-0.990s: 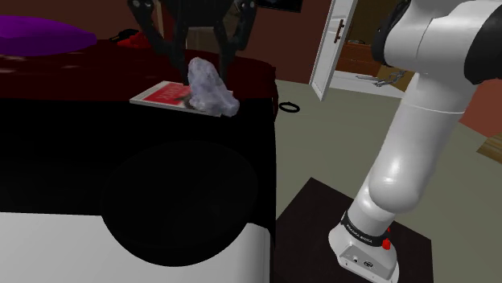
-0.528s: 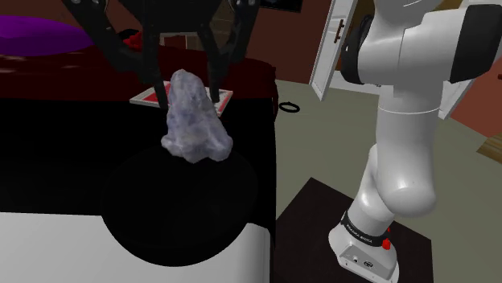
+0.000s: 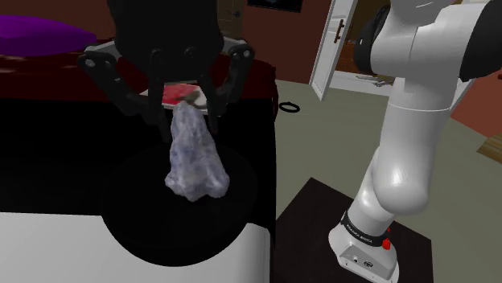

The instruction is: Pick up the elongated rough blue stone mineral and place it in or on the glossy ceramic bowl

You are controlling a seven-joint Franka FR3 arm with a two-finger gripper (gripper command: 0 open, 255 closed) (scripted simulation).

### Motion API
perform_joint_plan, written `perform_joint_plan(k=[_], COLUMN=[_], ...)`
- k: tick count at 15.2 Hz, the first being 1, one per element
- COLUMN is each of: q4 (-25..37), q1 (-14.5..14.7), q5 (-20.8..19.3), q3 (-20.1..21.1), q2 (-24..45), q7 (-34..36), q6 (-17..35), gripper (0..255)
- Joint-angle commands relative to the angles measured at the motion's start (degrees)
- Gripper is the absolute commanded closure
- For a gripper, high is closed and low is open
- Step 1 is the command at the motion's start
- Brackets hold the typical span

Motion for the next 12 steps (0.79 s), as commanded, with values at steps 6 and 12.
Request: perform_joint_plan(k=[6,12], q4=[-9.0,-9.0], q1=[-5.4,-5.4], q5=[4.4,4.4], q3=[0.6,0.5], q2=[-4.6,-4.6], q7=[-1.4,-1.4], q6=[7.1,7.1], gripper=[255,255])
